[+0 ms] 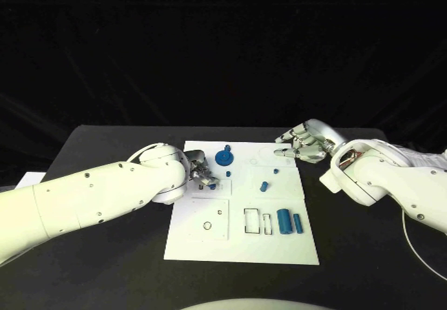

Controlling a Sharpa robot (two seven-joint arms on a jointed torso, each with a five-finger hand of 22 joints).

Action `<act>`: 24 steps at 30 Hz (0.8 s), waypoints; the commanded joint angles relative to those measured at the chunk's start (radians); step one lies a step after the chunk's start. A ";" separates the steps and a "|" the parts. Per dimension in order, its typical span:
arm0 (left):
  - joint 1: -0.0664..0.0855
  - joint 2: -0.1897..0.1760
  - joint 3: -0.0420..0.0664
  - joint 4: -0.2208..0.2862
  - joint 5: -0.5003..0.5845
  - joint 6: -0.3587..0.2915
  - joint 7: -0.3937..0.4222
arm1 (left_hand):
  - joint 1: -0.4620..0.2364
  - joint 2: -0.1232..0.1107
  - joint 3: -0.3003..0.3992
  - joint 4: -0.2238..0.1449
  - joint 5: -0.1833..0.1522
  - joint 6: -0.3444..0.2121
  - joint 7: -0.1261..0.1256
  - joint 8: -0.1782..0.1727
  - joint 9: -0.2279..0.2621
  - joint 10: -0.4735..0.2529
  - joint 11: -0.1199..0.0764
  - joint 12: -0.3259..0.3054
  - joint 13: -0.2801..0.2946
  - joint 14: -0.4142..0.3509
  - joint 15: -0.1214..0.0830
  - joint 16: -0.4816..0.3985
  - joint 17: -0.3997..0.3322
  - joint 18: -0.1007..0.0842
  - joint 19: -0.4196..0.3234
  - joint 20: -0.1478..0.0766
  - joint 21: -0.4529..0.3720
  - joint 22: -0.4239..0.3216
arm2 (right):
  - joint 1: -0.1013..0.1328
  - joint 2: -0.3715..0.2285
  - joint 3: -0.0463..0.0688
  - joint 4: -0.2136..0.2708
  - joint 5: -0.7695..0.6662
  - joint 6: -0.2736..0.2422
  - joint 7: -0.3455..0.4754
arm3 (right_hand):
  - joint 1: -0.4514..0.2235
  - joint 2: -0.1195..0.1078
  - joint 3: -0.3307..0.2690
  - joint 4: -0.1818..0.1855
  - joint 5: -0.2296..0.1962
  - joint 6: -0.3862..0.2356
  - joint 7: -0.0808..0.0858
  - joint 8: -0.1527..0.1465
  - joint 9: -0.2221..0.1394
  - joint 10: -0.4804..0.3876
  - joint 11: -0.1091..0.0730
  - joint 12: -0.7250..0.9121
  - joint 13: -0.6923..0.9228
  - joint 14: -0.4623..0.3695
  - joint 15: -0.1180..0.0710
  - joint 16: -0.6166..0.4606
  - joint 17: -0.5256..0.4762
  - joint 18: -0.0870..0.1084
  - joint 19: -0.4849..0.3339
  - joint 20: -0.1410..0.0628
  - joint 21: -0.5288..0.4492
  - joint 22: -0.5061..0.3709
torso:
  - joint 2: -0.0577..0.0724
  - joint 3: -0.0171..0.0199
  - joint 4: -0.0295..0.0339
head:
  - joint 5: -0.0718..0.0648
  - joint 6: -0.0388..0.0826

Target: Assemble the parts on the task board

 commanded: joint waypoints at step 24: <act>-0.010 -0.001 -0.003 0.005 -0.007 0.066 -0.014 | -0.005 -0.004 0.153 -0.145 -0.005 0.009 -0.010 0.006 0.004 0.012 -0.001 0.012 0.010 0.107 -0.001 0.003 0.263 -0.007 0.019 0.003 0.004 0.095 | -0.002 0.004 -0.002 -0.004 -0.003 0.038 0.012 | -0.006 0.005 -0.002 0.010 0.006 0.006 0.002 0.000 0.000 -0.006 0.000 -0.004 -0.001 0.074 0.000 -0.005 0.116 0.012 -0.010 0.000 -0.007 -0.004 | 0.000 0.0003 0.0008 | 0.000 -0.003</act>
